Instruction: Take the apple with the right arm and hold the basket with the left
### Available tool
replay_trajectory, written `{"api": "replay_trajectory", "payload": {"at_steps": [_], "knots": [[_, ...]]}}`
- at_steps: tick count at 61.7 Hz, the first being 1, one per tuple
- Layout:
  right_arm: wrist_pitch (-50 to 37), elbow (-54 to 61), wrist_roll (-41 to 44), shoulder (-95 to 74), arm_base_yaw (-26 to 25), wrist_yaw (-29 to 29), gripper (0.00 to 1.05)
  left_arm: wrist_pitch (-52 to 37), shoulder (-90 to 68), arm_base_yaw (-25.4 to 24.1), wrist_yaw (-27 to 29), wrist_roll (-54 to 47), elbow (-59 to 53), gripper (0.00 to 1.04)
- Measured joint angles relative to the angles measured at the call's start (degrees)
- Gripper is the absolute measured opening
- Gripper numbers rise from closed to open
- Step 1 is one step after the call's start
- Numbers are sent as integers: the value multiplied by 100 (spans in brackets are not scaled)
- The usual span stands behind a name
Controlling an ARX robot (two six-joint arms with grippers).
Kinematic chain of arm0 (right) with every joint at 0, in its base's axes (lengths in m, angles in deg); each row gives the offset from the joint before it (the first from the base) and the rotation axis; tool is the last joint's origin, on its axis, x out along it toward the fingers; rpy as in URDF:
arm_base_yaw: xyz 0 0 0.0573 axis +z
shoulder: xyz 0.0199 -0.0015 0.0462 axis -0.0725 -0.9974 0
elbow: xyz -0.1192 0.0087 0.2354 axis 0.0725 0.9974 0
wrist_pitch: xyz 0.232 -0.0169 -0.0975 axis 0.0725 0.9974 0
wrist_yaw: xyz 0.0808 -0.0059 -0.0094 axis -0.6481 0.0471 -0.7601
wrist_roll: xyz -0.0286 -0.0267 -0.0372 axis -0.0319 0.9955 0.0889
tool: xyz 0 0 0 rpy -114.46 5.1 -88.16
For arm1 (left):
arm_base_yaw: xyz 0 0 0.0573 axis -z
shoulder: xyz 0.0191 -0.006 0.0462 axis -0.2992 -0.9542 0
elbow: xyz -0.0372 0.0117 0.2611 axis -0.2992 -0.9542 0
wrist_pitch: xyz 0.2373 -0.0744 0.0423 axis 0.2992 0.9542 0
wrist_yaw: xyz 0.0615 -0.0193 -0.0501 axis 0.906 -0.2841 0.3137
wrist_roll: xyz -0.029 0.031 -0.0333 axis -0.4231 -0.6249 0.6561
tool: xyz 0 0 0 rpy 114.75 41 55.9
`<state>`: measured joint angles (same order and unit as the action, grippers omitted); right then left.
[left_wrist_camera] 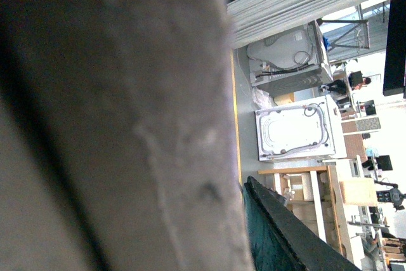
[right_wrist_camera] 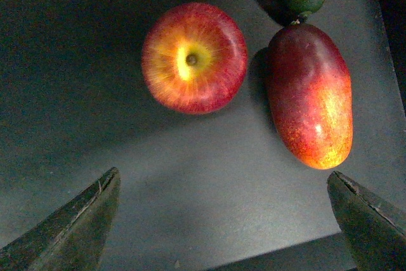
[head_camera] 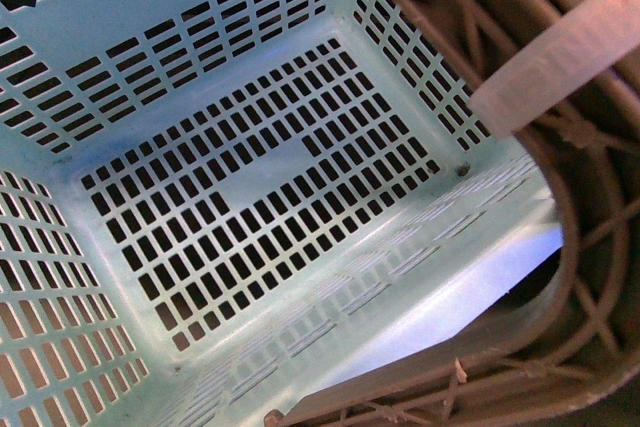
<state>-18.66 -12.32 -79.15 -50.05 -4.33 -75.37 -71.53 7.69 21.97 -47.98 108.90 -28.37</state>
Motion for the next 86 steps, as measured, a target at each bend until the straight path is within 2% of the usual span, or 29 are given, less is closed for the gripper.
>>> {"api": "replay_trajectory", "payload": {"at_steps": [23, 73, 80, 86], "knots": [[129, -990, -20, -1204, 72, 57, 96, 0, 0, 0, -2, 0, 0, 33], [702, -2634, 52, -2573, 190, 179, 96, 0, 0, 0, 0, 0, 0, 33], [715, -2667, 76, -2636, 243, 227, 81, 0, 0, 0, -2, 0, 0, 33], [610, -2594, 105, -2603, 260, 142, 79, 0, 0, 0, -2, 0, 0, 33]]}}
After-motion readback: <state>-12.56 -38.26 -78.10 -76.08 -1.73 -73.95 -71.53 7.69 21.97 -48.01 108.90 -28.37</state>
